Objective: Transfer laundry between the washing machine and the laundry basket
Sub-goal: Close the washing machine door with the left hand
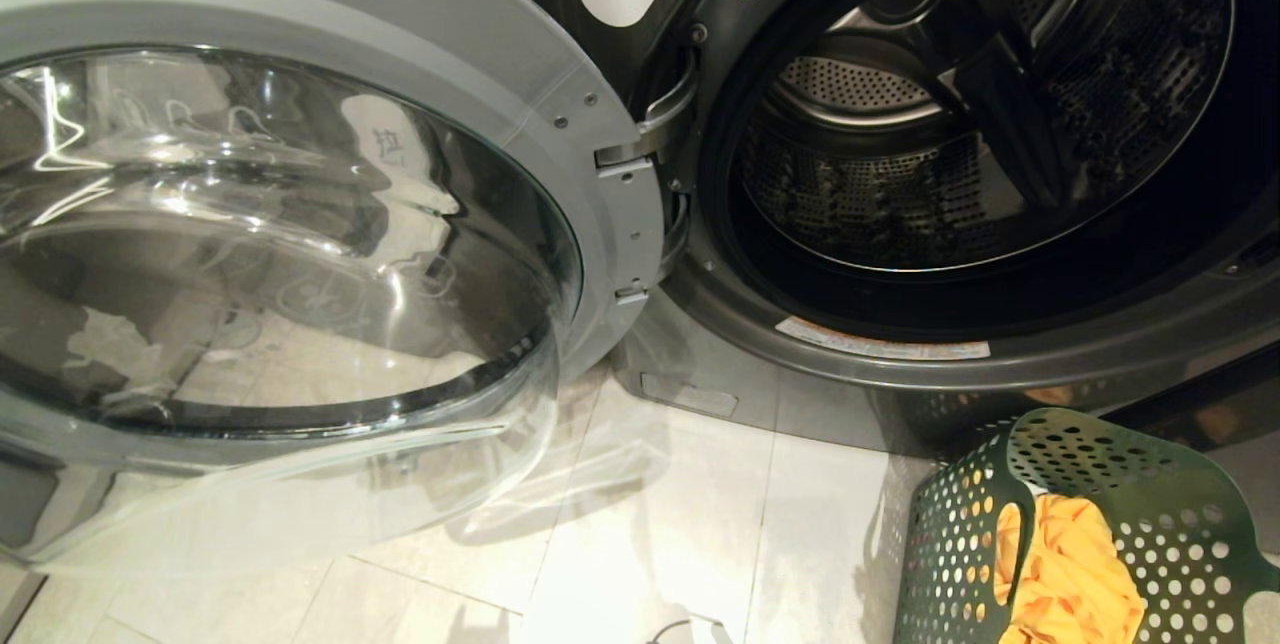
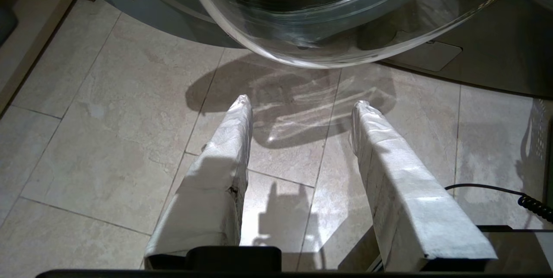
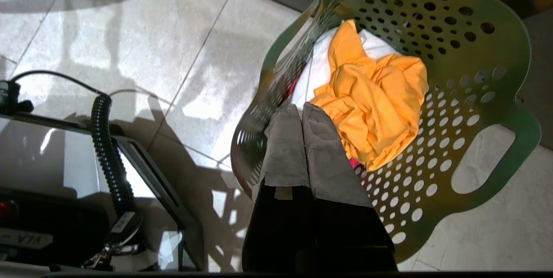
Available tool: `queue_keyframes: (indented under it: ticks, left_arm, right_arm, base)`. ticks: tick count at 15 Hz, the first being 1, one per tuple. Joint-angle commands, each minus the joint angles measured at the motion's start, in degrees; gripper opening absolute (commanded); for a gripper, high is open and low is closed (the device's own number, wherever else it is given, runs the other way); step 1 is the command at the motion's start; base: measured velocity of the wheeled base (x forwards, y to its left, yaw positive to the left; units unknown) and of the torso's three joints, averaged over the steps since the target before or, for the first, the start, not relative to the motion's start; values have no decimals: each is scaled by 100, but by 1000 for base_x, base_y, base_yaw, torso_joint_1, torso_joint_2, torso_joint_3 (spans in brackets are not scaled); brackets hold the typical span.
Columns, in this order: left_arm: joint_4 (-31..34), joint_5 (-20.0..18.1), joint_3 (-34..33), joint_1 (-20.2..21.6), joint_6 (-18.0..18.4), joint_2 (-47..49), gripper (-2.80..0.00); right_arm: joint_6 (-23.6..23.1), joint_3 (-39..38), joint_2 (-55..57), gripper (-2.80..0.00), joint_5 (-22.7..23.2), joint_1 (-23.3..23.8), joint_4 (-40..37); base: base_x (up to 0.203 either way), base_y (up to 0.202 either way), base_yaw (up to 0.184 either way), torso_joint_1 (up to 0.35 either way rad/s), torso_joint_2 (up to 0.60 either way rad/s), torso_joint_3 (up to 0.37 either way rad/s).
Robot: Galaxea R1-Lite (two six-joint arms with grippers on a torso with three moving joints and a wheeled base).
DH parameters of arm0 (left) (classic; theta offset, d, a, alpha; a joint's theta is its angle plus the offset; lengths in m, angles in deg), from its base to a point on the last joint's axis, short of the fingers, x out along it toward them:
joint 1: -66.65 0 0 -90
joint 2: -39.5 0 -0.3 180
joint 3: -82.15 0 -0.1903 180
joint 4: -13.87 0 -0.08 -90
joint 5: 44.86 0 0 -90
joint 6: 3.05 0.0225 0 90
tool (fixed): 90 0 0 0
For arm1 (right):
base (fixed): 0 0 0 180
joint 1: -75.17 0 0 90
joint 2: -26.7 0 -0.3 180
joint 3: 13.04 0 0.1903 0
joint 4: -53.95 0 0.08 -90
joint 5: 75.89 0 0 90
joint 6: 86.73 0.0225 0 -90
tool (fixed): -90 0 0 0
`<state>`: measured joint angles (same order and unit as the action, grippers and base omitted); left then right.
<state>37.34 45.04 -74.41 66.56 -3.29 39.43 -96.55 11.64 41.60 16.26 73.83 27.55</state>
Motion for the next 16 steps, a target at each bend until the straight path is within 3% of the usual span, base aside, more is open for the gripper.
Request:
queue_keyframes:
  ticks: [1, 4, 7, 16]
  left_arm:
    - [-1, 1, 1, 1, -2, 7, -280]
    - [-1, 1, 1, 1, -2, 7, -280]
    - [-1, 1, -1, 1, -2, 7, -280]
    - [-10, 1, -7, 1, 24, 7, -280]
  right_arm:
    - [5, 9, -406, -280, -3, -6, -19]
    - [40, -1, -1435, -280, -4, 90, 2]
    - [268, -44, -1490, -280, -4, 117, 65]
    - [385, -44, -1490, -280, -18, 117, 66]
  base:
    - [0, 0, 0, 0, 0, 0]
    - [0, 0, 0, 0, 0, 0]
    - [0, 0, 0, 0, 0, 0]
    - [0, 0, 0, 0, 0, 0]
